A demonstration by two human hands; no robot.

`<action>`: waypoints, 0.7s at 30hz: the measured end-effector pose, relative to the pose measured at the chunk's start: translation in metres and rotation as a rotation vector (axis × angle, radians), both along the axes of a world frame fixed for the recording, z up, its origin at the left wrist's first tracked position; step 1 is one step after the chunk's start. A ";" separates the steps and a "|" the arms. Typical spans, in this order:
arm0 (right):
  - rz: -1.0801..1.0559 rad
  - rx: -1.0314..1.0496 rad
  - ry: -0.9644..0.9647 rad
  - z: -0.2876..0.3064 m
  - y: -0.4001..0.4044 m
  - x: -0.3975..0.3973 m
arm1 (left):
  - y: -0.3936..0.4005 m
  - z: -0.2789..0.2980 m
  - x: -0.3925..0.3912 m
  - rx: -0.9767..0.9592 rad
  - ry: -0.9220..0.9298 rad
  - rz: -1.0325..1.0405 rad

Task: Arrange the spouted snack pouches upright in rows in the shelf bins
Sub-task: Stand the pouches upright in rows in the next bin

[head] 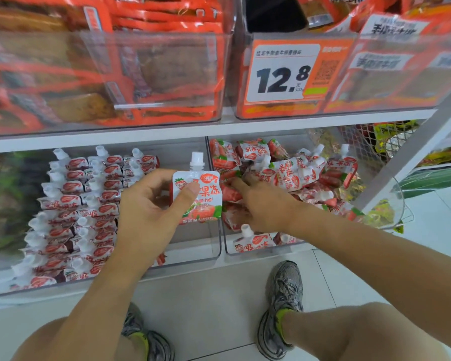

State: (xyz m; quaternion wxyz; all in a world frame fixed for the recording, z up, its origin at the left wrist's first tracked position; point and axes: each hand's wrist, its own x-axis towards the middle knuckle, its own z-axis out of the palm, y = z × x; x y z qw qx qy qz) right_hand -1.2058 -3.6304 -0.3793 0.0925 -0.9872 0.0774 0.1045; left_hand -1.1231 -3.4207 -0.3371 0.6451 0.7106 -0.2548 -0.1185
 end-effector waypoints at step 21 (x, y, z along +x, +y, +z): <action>-0.082 0.540 0.035 0.021 -0.053 -0.010 | 0.012 -0.001 0.001 0.054 0.002 -0.021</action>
